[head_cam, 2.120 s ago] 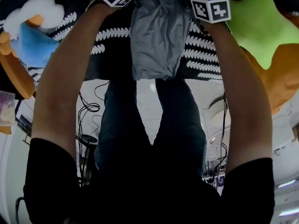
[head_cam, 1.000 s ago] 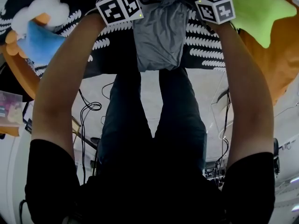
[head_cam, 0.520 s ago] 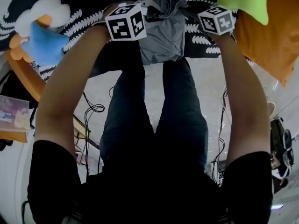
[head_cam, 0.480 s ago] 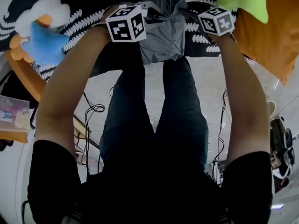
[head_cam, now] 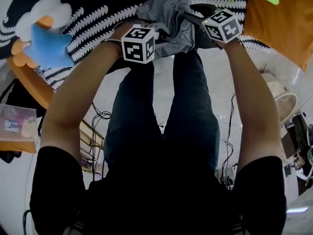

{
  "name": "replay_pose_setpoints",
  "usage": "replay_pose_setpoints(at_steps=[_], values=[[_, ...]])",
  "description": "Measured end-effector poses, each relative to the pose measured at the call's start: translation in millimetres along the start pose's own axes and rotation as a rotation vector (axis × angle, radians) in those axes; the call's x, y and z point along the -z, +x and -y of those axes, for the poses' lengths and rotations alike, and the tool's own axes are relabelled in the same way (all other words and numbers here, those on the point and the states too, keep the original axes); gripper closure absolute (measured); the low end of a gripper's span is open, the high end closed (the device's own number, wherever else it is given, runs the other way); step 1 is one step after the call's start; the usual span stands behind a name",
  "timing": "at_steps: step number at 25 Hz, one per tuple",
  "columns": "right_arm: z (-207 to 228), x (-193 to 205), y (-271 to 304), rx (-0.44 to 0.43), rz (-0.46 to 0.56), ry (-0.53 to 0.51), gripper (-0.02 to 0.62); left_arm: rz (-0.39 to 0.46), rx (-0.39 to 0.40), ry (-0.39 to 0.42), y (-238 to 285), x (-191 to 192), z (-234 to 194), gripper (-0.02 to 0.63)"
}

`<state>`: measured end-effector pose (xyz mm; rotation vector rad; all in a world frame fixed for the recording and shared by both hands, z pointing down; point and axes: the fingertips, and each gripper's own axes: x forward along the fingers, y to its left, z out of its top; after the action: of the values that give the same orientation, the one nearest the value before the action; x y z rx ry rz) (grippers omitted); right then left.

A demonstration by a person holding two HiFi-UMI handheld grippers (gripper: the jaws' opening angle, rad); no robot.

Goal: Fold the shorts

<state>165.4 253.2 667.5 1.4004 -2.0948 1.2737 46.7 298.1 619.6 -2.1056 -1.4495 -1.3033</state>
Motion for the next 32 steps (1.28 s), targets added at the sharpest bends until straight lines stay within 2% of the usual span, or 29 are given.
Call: replay_pose_setpoints(at_steps=[5, 8, 11, 17, 23, 27, 32], values=[[-38, 1, 25, -0.069, -0.100, -0.149, 0.483, 0.001, 0.057, 0.031, 25, -11, 29, 0.523], [-53, 23, 43, -0.117, -0.233, -0.235, 0.509, 0.008, 0.070, 0.021, 33, -13, 39, 0.523], [-57, 53, 44, -0.134, -0.339, -0.270, 0.537, 0.024, 0.073, 0.001, 40, -12, 45, 0.523], [-72, 114, 28, -0.148, -0.431, -0.226, 0.566, -0.014, 0.122, -0.013, 62, 5, 70, 0.522], [-78, 161, 25, -0.132, -0.462, -0.190, 0.571, -0.063, 0.145, -0.029, 92, 22, 90, 0.517], [-88, 179, 28, -0.131, -0.485, -0.182, 0.568, -0.106, 0.149, -0.100, 109, 42, 91, 0.486], [-100, 198, 28, -0.176, -0.514, -0.143, 0.546, -0.103, 0.179, -0.198, 114, 50, 95, 0.417]])
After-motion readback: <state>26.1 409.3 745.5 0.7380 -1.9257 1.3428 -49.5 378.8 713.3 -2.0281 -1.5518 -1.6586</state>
